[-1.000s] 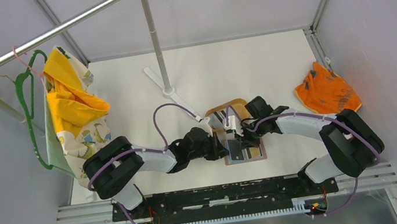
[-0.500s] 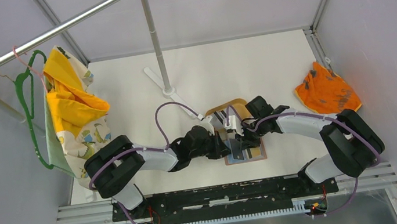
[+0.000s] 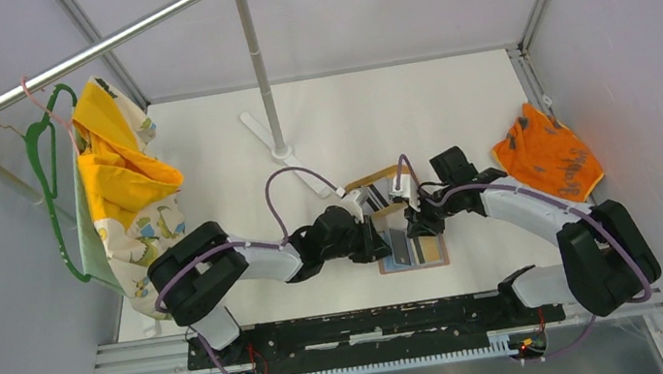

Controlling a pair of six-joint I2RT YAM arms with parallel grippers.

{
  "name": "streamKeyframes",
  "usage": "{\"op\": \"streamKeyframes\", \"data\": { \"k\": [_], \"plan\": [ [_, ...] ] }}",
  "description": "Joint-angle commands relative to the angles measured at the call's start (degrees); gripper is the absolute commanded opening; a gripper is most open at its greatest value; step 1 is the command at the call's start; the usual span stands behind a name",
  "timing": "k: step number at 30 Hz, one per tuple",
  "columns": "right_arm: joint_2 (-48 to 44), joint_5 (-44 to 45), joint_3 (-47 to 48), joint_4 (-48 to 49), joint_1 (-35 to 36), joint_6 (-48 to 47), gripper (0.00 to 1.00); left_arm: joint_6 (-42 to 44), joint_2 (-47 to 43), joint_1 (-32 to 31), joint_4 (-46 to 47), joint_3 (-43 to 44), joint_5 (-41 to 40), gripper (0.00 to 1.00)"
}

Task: Put the credit cards into the card holder
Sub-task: Insert the credit card into the card holder.

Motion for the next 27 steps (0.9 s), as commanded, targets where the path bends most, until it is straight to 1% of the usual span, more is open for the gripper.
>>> {"op": "streamKeyframes", "data": {
  "k": [1,4,6,8,13,23,27],
  "plan": [
    [-2.65,-4.14,2.44,-0.34,-2.04,0.07,0.25,0.4,1.94,0.21,3.89,3.1,2.7,0.23],
    [-3.82,-4.81,2.61,-0.45,-3.55,0.33,0.25,0.13,2.82,0.12,4.61,3.85,3.72,0.25],
    [-4.04,-5.39,3.41,-1.48,-4.28,0.1,0.25,0.19,3.04,0.06,4.71,4.36,3.98,0.28],
    [-3.51,-6.74,5.04,-4.02,-4.9,-1.42,0.25,0.27,3.34,0.01,4.69,4.92,4.27,0.32],
    [-3.33,-10.8,6.91,-8.28,-6.48,-5.44,0.24,0.37,5.67,-0.79,4.67,7.48,5.03,0.35],
    [-7.1,-15.67,6.93,-11.04,-9.24,-10.17,0.24,-0.22,11.46,-1.43,5.05,11.31,6.41,0.37],
    [-8.27,-18.19,7.27,-13.72,-9.41,-14.36,0.24,-0.64,12.39,-1.52,5.12,11.79,6.68,0.37]
  ]
}}
